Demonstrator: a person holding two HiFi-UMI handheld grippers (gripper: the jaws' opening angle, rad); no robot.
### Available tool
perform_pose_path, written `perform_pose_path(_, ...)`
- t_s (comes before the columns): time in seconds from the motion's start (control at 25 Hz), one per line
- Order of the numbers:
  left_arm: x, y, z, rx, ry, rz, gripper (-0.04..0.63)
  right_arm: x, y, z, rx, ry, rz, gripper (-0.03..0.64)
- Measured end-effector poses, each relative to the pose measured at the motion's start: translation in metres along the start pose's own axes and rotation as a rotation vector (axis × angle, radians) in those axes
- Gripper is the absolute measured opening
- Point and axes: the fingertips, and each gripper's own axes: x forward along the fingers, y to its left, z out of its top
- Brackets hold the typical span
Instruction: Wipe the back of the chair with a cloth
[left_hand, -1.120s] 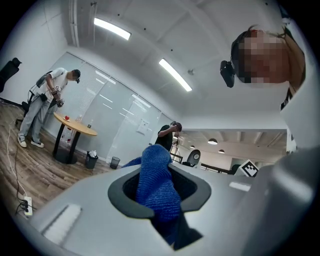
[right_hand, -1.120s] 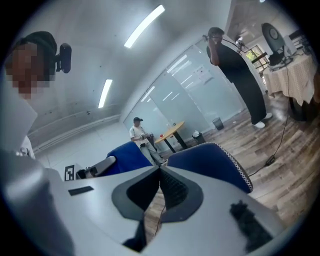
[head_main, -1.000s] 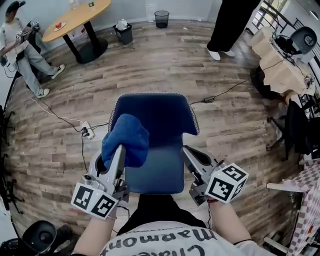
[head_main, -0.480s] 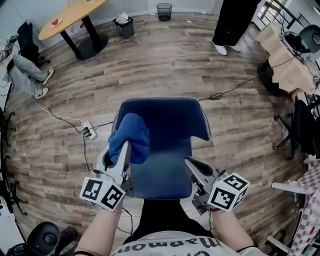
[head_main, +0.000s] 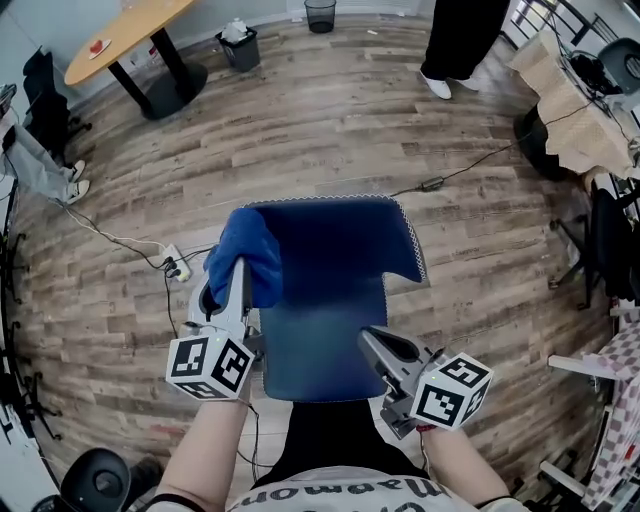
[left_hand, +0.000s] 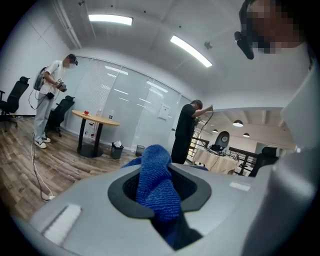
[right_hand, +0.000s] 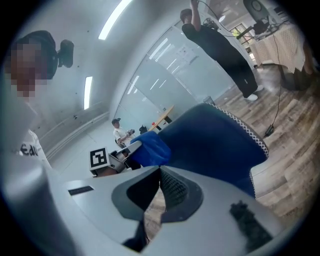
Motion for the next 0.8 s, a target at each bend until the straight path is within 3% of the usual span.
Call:
perform_pose_path(0.24,0.027,0.003,0.003,0.018,-0.002,0.029,0.087,-0.006,-0.009,-0.001,0.032,-0.014,-0.022,0.014)
perform_pose_path(0.8,0.075,-0.032,-0.014,0.025,0.039,-0.071,0.086,-0.019,-0.025,-0.001,0.078,-0.064,-0.069,0.014)
